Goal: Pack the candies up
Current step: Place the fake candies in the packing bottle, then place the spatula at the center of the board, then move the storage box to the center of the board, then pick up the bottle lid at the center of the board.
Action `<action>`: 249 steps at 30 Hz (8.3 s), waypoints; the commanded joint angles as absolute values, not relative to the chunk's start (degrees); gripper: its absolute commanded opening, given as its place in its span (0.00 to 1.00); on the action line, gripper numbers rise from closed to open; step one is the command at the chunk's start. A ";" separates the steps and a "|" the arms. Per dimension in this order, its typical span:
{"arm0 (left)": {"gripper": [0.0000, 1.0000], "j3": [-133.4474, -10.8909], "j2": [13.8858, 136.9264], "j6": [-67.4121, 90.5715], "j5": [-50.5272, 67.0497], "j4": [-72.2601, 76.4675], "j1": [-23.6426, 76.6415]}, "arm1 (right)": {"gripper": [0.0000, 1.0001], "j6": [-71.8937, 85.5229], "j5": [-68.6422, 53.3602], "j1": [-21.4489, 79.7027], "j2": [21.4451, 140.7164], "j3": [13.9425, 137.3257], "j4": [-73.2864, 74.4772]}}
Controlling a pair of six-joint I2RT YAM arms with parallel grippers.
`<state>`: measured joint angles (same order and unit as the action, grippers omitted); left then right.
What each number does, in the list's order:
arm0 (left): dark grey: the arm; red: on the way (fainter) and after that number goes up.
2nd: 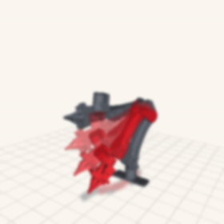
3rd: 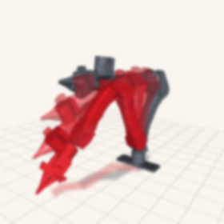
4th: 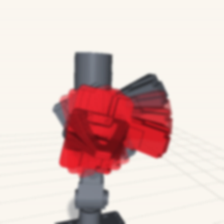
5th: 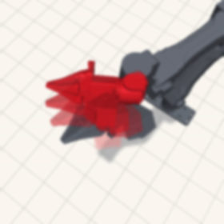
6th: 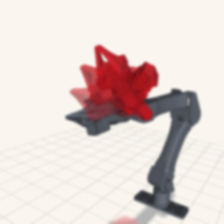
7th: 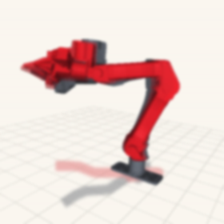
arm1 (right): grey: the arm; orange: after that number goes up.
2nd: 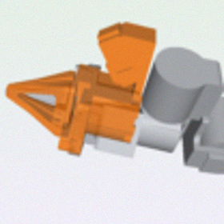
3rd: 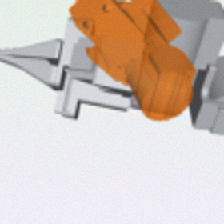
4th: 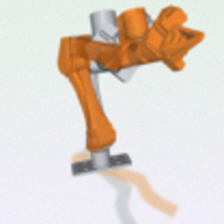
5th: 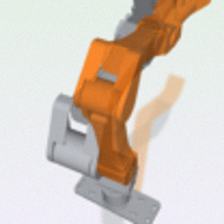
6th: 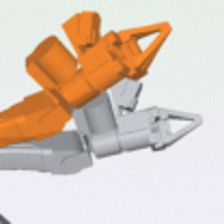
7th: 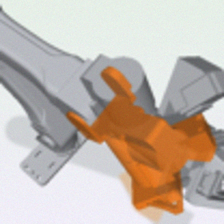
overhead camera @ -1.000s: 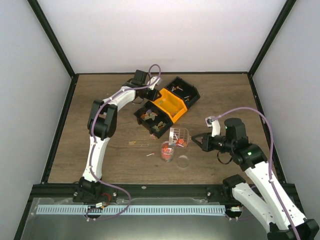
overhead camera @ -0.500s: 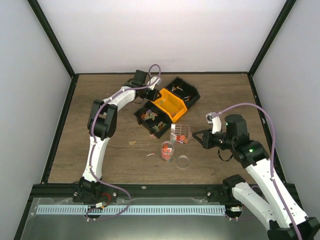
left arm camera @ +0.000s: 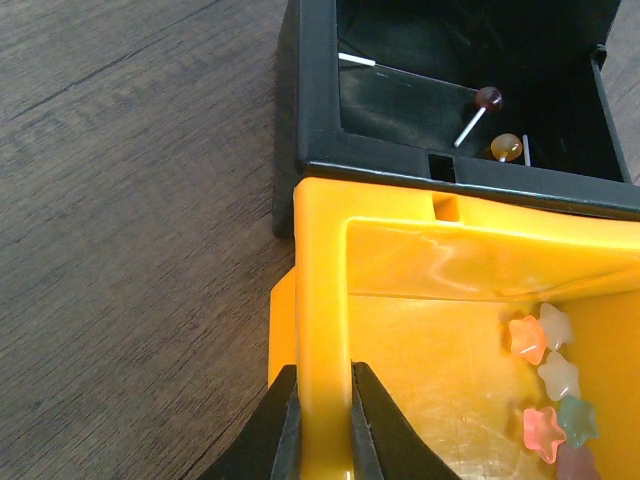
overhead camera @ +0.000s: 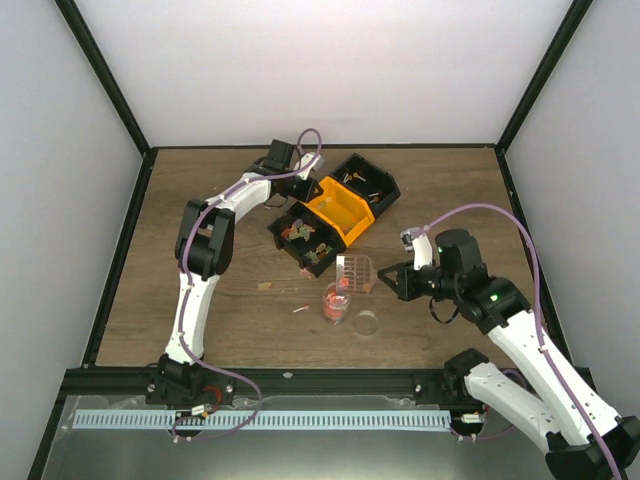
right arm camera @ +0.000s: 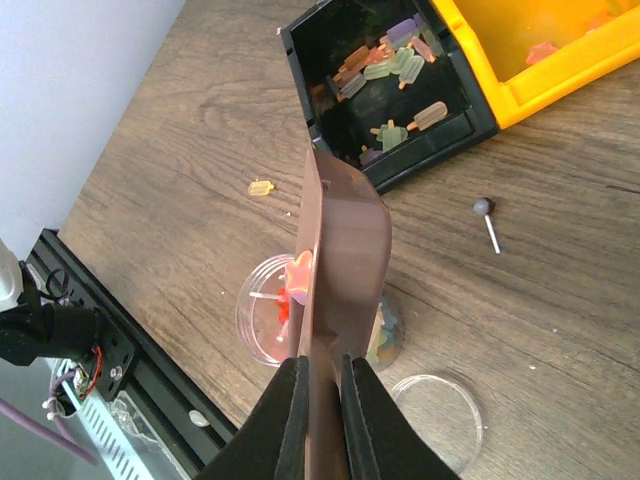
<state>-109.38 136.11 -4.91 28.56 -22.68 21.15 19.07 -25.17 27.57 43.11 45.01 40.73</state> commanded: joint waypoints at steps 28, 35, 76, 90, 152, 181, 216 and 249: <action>0.04 -106.19 139.92 -6.63 28.22 -25.25 22.30 | 0.01 15.61 -22.32 28.04 42.25 49.81 44.13; 0.04 -105.51 139.49 -6.72 28.44 -24.83 22.30 | 0.01 21.36 -21.02 28.04 41.54 51.42 38.22; 0.31 -103.24 134.54 -6.38 30.21 -21.62 22.39 | 0.21 35.13 -41.14 -10.03 70.84 26.48 -8.23; 0.81 -99.81 127.45 -5.44 29.33 -16.25 22.38 | 0.53 29.01 -29.49 -10.06 62.68 30.28 2.89; 0.93 -58.11 97.40 8.74 23.09 15.30 12.48 | 0.17 10.12 -6.84 30.85 123.47 97.43 19.49; 1.00 -49.18 90.07 15.16 20.64 24.59 15.36 | 0.42 25.93 -1.33 27.47 60.82 48.26 23.62; 0.97 -29.68 78.77 19.39 14.33 21.38 28.34 | 0.33 42.52 -5.44 41.84 67.12 31.85 33.23; 1.00 -29.77 74.12 19.23 13.45 18.98 27.90 | 0.01 43.35 -4.06 42.01 61.96 35.16 37.16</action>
<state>-28.95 77.01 19.42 13.61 20.29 28.16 42.54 -6.11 41.45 65.58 30.68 32.45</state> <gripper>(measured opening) 0.999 0.012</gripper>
